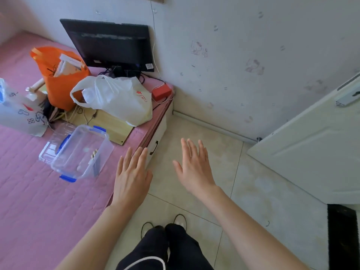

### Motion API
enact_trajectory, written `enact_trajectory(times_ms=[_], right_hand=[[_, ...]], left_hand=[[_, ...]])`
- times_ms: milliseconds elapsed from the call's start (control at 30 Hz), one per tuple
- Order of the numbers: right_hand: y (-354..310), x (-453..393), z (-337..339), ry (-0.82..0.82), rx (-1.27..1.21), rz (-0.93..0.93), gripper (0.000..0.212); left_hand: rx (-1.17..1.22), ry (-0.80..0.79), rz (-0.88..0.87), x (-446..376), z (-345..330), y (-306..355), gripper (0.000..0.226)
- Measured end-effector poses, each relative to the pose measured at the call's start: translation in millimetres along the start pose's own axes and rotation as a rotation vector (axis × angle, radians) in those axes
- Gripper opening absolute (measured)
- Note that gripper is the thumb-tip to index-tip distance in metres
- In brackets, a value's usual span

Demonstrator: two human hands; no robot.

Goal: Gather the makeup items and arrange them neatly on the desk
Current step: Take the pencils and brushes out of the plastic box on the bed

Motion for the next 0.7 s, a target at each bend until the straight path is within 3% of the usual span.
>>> enact_trajectory(times_ms=[300, 700], right_hand=[[-26.9, -81.3, 5.7, -0.04, 0.057, 0.184, 0.068], [-129.0, -189.2, -6.9, -0.126, 0.162, 0.393, 0.068]], left_hand=[[0.019, 0.045, 0.19, -45.0, 10.3, -33.4, 0.057], [0.049, 0.087, 0.4, -102.2, 32.2, -140.5, 0.058]])
Point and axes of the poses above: each hand's wrist, its own x-axis away from the middle knuckle, its own z-axis out of the back of the hand, y = z × x, the point moved 3 cm from there along -x, towards the middle knuckle, and after that the axes turned 2 degrees about -y, right-handed, at the moved point
